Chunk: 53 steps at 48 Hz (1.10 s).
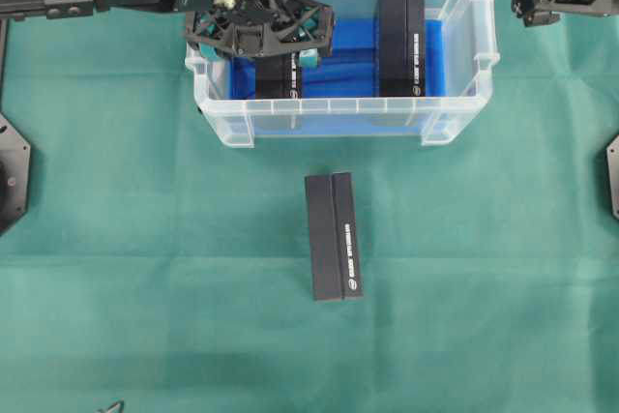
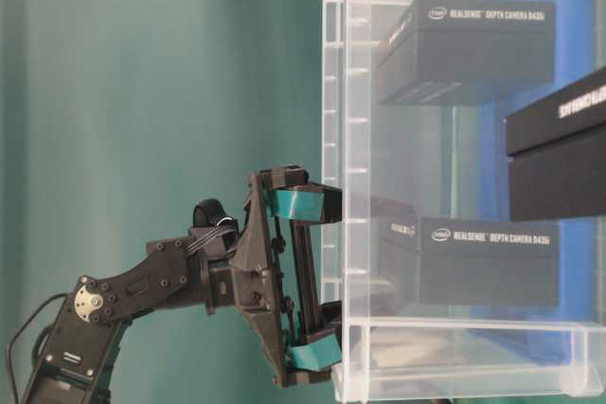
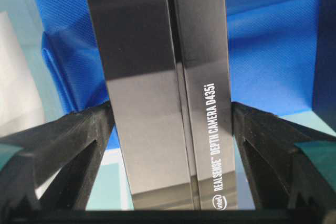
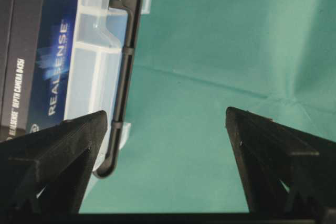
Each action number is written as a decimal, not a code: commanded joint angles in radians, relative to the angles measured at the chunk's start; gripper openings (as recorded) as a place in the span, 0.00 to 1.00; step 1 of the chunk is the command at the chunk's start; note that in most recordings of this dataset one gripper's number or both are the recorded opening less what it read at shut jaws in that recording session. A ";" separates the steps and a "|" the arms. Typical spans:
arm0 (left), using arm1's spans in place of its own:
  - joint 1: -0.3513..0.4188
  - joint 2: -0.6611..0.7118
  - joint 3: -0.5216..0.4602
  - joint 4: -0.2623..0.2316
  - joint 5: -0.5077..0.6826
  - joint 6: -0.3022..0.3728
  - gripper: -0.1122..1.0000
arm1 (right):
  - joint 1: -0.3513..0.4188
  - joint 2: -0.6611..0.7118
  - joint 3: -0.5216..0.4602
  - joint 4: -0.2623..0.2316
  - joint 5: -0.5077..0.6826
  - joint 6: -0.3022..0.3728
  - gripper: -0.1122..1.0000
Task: Take out the box from the case.
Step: 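Lower the left gripper and close it on the left black box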
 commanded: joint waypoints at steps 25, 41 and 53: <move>0.005 -0.008 0.006 -0.018 0.002 -0.017 0.73 | 0.000 -0.011 -0.012 -0.005 -0.014 0.000 0.93; 0.003 -0.008 -0.023 -0.028 0.003 -0.029 0.65 | 0.000 -0.011 -0.011 -0.005 -0.017 0.000 0.93; 0.003 -0.023 -0.025 -0.028 0.008 -0.032 0.65 | 0.000 -0.011 -0.011 -0.005 -0.017 0.000 0.93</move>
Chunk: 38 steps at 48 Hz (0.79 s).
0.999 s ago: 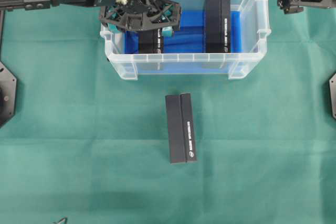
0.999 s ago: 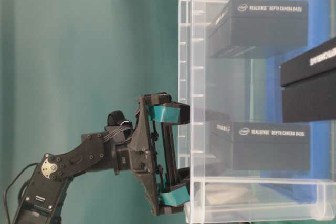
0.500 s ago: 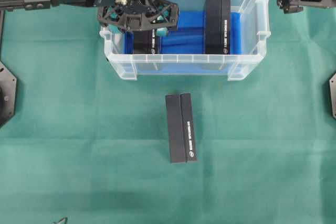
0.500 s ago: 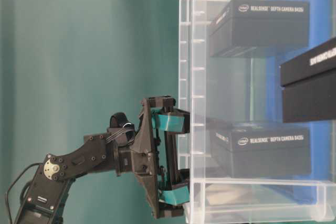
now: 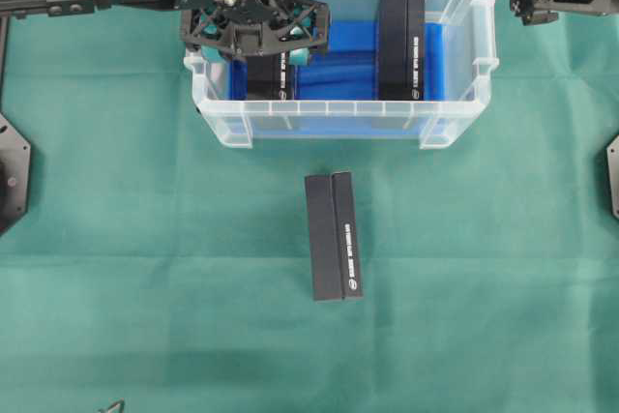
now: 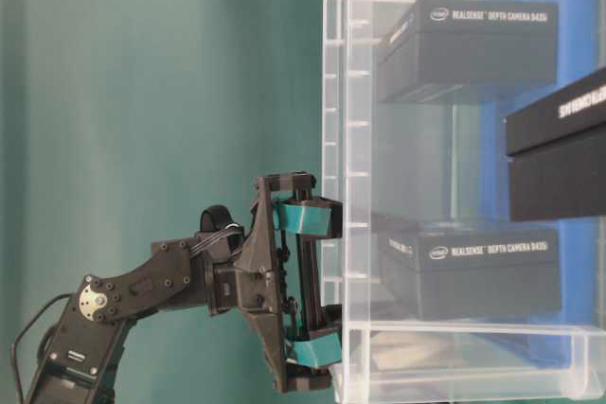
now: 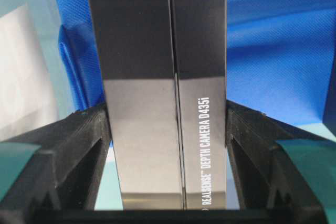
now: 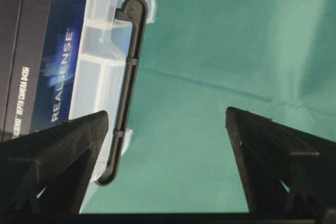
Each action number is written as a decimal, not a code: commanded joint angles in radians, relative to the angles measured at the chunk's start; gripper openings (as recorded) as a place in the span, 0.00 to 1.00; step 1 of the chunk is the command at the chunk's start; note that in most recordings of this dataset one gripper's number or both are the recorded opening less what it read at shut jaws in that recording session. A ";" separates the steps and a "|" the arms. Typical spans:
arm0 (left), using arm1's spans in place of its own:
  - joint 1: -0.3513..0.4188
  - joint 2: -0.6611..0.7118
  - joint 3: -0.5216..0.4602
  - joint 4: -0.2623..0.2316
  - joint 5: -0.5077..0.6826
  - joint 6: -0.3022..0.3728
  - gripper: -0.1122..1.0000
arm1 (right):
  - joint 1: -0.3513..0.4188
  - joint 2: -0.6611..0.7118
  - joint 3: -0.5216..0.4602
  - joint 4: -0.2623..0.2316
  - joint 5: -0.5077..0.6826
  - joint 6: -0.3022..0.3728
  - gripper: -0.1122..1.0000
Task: Take out the box from the case.
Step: 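Lower the left gripper and close it on the left black box, then lift the black box up out of the case with the left gripper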
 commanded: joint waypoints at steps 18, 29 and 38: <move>-0.003 -0.049 -0.072 -0.003 0.035 -0.005 0.65 | 0.000 -0.009 -0.012 -0.003 -0.006 0.002 0.93; 0.000 -0.052 -0.146 0.003 0.094 0.008 0.65 | 0.000 -0.009 -0.012 -0.003 -0.006 0.002 0.93; 0.008 -0.061 -0.209 0.012 0.152 0.011 0.65 | 0.000 -0.009 -0.012 -0.003 -0.006 0.002 0.93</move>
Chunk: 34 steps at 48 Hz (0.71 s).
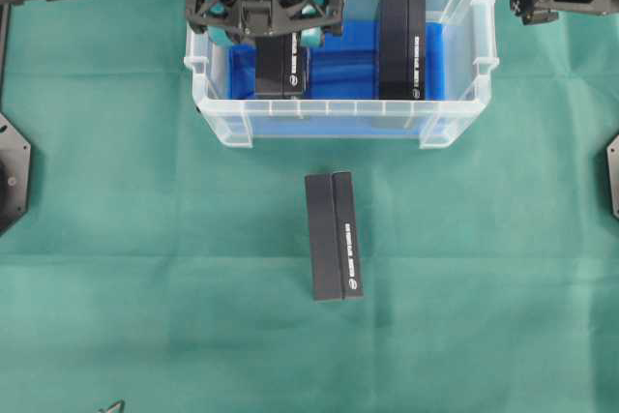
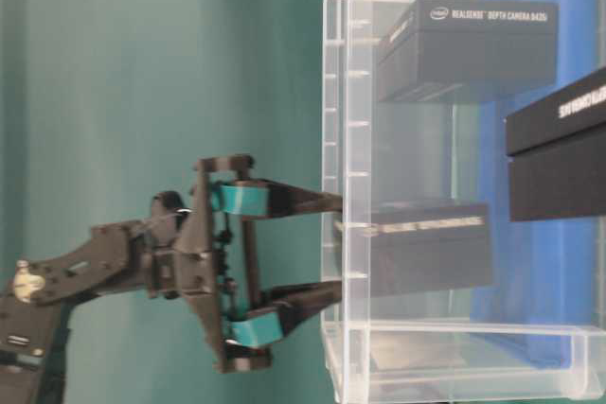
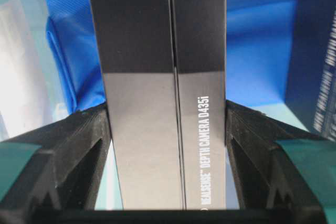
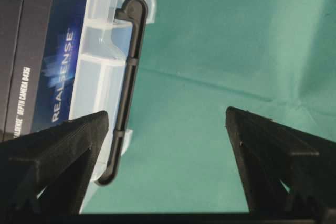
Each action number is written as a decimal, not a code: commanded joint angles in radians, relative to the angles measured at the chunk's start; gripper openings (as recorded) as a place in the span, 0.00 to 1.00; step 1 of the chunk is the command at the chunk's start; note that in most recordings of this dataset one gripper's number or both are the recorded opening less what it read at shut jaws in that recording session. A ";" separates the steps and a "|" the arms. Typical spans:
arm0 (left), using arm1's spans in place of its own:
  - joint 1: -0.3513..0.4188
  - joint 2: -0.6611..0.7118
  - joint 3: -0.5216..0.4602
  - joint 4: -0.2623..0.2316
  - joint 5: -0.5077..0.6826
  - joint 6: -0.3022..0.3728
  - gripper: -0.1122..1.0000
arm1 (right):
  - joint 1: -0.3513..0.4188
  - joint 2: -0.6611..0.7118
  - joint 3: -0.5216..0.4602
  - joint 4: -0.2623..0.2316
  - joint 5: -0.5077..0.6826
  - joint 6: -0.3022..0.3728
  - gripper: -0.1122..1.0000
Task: Take out the box from the case.
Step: 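Lift the black box up out of the case with the left gripper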
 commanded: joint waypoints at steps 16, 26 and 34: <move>0.023 -0.107 -0.167 0.012 0.137 0.003 0.65 | 0.000 -0.009 -0.011 -0.002 -0.006 0.000 0.93; 0.026 -0.117 -0.250 0.012 0.227 0.003 0.65 | 0.002 -0.009 -0.012 -0.003 -0.006 0.000 0.93; 0.026 -0.117 -0.304 0.012 0.268 0.005 0.65 | 0.000 -0.009 -0.011 -0.003 -0.006 0.000 0.93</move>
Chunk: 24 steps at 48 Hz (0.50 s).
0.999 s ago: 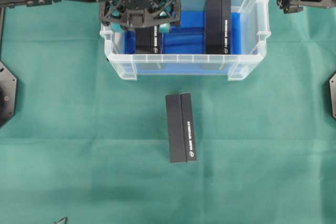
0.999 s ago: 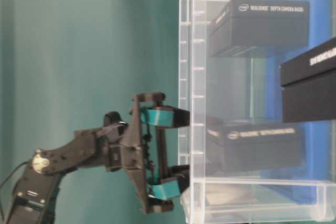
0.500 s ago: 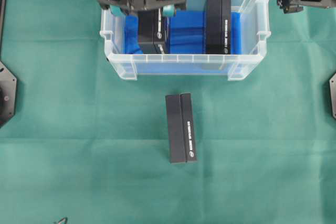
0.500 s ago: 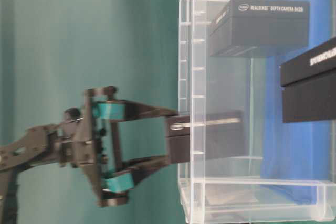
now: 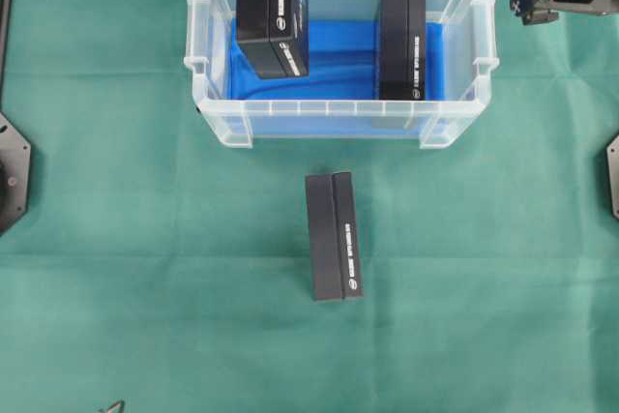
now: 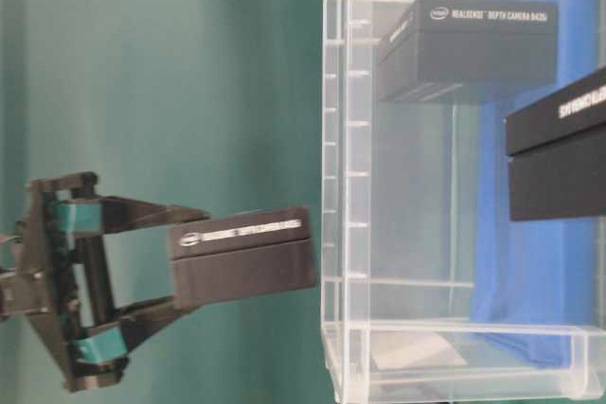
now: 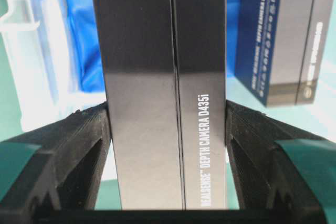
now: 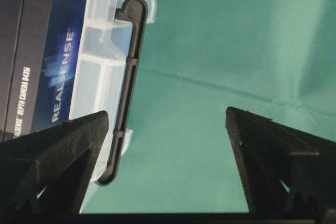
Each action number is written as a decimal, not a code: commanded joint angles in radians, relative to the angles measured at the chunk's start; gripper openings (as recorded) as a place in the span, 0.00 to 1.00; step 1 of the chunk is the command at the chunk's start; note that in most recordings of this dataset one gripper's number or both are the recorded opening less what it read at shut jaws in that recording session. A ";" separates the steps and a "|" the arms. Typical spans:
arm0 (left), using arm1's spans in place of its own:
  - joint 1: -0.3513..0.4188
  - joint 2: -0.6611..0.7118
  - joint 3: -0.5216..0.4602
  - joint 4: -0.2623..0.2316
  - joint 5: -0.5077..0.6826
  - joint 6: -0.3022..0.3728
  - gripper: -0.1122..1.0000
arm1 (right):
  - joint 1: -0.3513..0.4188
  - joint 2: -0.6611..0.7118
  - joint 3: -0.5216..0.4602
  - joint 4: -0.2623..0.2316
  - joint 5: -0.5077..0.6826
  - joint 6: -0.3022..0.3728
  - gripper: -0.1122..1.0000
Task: Take out the box from the case.
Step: 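Lift the black box up out of the case with the left gripper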
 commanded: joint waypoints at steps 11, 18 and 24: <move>0.005 -0.034 -0.072 0.005 0.040 0.020 0.65 | 0.002 -0.011 -0.012 -0.002 -0.006 0.002 0.93; 0.005 -0.035 -0.071 0.005 0.040 0.025 0.65 | 0.002 -0.011 -0.012 0.000 -0.006 0.002 0.93; 0.005 -0.035 -0.069 0.005 0.040 0.026 0.65 | 0.005 -0.011 -0.012 0.003 -0.006 0.003 0.93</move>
